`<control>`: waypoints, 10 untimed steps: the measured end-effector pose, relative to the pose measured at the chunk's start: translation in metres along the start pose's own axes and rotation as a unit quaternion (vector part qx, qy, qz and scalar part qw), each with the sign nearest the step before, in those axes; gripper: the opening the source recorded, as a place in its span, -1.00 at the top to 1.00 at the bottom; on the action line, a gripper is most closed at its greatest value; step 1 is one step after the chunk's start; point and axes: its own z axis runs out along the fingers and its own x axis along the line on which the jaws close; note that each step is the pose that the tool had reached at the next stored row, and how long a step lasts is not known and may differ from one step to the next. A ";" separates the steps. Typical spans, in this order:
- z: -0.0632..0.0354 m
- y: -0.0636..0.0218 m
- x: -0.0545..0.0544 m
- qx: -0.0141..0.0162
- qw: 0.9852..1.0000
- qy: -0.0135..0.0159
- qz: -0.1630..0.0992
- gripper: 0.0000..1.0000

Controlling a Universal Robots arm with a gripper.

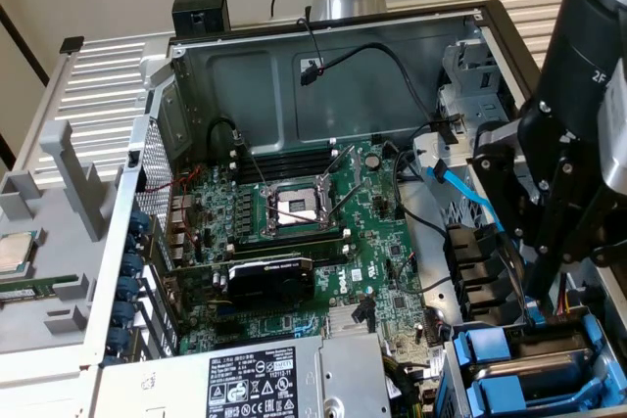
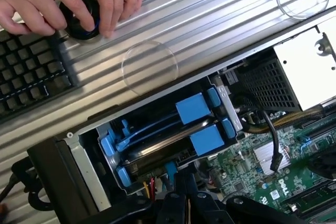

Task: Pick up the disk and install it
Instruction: 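Insert the second disk wire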

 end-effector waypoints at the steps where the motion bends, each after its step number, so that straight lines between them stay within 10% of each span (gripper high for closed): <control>1: 0.0000 0.0000 0.000 0.000 1.000 0.000 -0.007 0.79; 10: -0.0002 -0.0002 0.000 -0.001 0.998 0.002 -0.067 0.79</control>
